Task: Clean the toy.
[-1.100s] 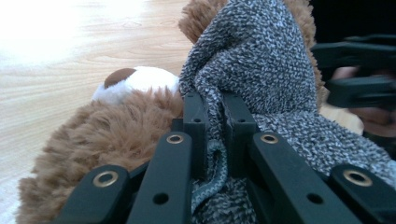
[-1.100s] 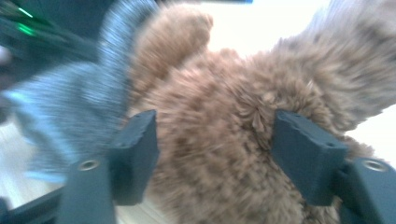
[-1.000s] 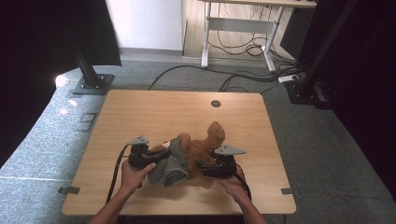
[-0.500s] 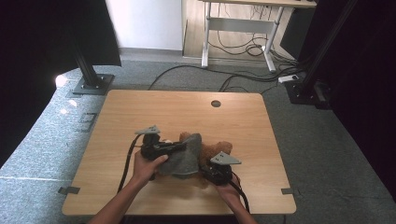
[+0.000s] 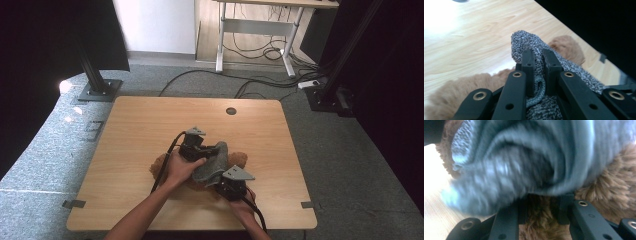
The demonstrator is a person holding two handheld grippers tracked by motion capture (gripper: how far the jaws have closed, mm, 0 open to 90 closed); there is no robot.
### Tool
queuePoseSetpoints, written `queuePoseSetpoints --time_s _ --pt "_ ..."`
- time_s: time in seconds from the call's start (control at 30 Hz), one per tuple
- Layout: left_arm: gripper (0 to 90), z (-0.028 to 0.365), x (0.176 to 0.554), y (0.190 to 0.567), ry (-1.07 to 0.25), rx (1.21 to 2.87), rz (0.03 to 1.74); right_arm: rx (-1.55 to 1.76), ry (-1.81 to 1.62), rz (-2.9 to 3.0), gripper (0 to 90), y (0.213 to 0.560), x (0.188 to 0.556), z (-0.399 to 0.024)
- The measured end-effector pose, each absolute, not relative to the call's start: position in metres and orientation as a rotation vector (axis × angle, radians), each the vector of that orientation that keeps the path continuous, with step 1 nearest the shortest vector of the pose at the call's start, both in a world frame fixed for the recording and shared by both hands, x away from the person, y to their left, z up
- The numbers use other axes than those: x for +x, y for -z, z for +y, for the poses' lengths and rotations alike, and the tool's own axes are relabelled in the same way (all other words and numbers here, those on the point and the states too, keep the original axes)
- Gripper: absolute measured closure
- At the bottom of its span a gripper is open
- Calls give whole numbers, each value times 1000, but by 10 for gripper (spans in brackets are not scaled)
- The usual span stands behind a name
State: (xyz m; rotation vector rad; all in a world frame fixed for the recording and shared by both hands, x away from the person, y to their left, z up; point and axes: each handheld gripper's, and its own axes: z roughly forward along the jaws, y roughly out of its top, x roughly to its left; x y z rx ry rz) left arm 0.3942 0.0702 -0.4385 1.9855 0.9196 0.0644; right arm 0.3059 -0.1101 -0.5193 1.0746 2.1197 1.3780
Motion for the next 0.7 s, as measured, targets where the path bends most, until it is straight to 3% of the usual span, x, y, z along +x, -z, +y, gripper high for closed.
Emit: queuePoseSetpoints --time_s 0.23,0.7 --pt "808 105 395 437 -106 1926 964 1091 -1377 2106 697 521 304 -110" --pt "805 214 374 449 -94 1770 1099 1081 -1374 2112 709 525 295 -115"
